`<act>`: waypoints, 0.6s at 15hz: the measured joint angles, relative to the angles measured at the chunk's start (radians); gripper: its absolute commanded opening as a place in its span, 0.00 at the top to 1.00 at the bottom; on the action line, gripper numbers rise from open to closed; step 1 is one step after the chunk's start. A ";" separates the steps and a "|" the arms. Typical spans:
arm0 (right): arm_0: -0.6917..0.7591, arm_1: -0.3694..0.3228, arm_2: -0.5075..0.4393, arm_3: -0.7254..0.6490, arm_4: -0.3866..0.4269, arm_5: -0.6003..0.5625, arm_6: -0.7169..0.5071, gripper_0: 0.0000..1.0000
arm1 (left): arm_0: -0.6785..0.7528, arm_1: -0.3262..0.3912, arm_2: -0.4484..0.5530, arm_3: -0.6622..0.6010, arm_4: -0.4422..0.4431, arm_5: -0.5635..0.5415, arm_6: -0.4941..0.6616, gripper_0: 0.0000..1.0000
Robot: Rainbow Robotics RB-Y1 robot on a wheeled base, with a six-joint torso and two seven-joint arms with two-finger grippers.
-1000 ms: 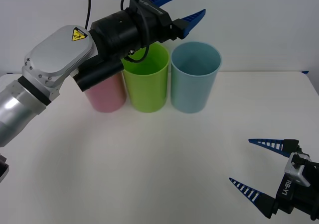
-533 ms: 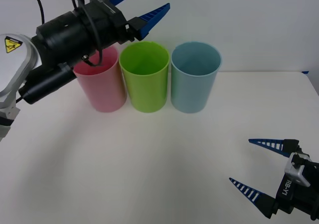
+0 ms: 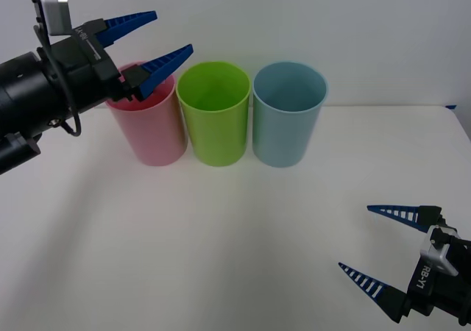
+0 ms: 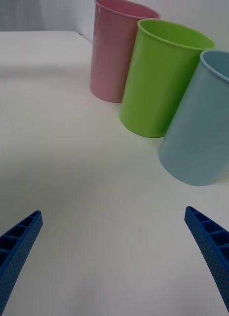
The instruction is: Put cans in the blue bin and PET bottles in the pink bin and trash in the green bin.
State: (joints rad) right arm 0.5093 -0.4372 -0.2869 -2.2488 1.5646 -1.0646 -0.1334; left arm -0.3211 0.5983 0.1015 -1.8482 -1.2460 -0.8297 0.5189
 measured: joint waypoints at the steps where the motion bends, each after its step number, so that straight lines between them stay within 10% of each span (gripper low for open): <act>1: 0.000 0.000 0.000 0.000 0.000 0.000 0.000 0.00 | 0.029 0.000 0.023 -0.013 -0.011 -0.027 0.006 0.00; 9: 0.000 0.000 0.000 0.000 0.000 0.000 0.000 0.00 | 0.268 -0.001 0.106 -0.101 -0.146 -0.142 0.040 0.00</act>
State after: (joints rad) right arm 0.5093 -0.4372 -0.2869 -2.2488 1.5646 -1.0646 -0.1334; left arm -0.0534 0.5970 0.2074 -1.9493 -1.3920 -0.9720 0.5585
